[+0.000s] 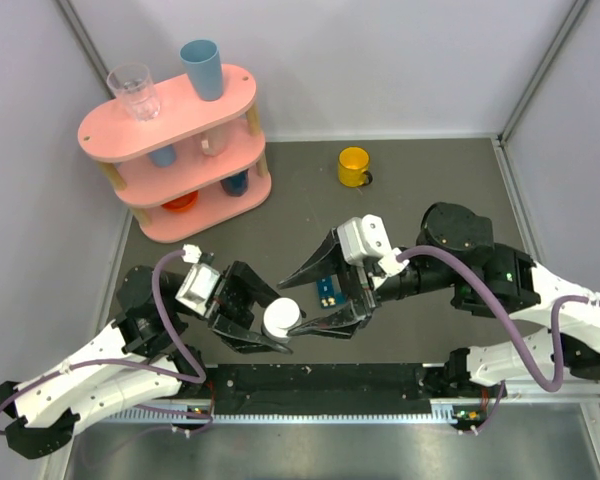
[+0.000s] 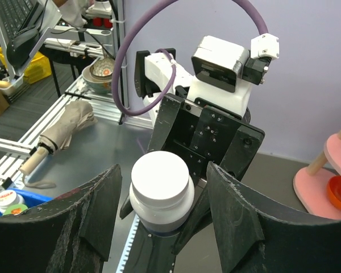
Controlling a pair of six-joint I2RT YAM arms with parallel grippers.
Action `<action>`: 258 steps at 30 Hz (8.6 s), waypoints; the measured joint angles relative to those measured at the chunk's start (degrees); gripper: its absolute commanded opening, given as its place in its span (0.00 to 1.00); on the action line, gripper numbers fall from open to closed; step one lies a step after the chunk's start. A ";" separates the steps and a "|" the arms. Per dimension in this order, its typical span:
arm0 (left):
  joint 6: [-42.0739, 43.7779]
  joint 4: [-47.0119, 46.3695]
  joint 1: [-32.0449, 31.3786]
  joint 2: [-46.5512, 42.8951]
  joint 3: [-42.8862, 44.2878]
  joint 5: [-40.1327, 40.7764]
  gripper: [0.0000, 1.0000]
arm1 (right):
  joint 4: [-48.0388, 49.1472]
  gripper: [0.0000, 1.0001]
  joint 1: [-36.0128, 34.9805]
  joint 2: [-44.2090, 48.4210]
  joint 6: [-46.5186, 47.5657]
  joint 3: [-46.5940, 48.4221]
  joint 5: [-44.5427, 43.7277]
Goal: Sort the pills into containers
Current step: Screw the lid of the pill bottle onto the pill bottle.
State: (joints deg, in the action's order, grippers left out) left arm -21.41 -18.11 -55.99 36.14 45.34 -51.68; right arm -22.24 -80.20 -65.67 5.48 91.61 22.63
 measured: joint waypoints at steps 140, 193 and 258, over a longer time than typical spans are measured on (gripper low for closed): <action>17.31 25.86 0.37 -5.11 6.27 48.35 0.00 | -9.14 0.75 -1.44 -20.28 -19.06 17.49 -53.40; 6.43 8.44 0.04 2.36 5.01 -1.25 0.00 | 2.49 0.62 -1.53 2.67 0.42 -4.24 -2.99; 21.64 23.04 0.87 1.57 9.79 61.18 0.00 | 3.17 0.48 -1.90 -23.19 -3.06 18.05 -63.47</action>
State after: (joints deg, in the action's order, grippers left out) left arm 0.23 4.93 -55.11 37.71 55.13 9.50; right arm -19.07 -82.11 -88.86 2.42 109.67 -40.84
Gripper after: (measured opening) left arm 0.576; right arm 0.365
